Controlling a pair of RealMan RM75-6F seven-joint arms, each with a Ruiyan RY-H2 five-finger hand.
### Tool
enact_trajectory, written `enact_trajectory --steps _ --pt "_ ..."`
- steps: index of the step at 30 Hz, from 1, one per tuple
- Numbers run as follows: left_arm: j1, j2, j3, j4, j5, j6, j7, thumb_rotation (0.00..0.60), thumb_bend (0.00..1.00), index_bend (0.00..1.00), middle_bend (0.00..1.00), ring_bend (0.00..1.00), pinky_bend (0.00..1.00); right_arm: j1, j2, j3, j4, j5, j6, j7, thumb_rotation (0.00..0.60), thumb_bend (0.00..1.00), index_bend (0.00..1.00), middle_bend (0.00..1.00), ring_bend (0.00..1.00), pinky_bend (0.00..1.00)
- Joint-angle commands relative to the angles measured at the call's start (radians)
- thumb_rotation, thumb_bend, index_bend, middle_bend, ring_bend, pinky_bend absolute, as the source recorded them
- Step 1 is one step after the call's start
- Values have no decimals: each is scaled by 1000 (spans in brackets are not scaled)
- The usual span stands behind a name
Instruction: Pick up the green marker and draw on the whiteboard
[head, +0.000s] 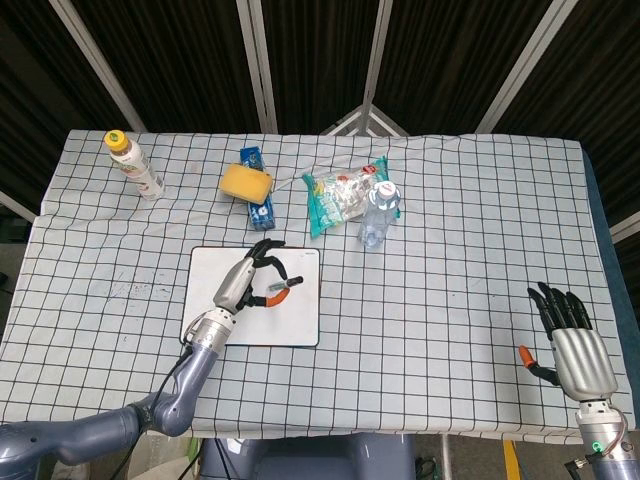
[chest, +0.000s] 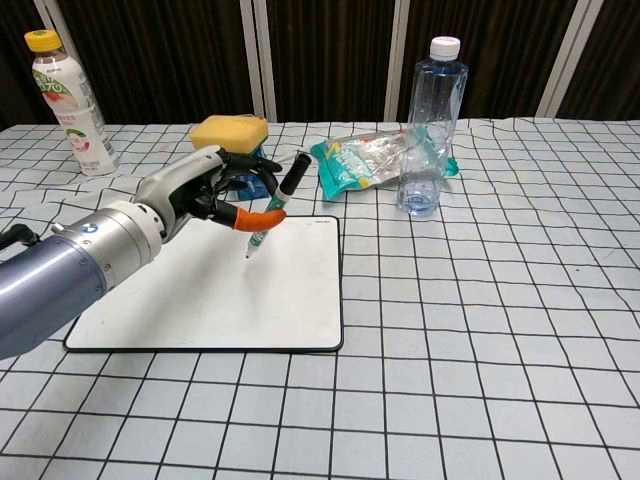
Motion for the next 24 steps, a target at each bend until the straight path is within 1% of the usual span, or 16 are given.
enact_trajectory --steps 1,14,24 --pt "-13 -14 6 33 9 -14 -22 600 524 680 125 0 17 0 0 1 0 2 -1 1 600 350 0 0 0 0" --pt "-28 -19 32 134 42 -32 -76 600 524 684 128 0 17 0 2 3 -5 11 -5 4 600 350 0 0 0 0" --pt "-12 36 42 227 69 2 -89 600 525 684 129 0 17 1 2 3 -12 14 -9 4 600 350 0 0 0 0"
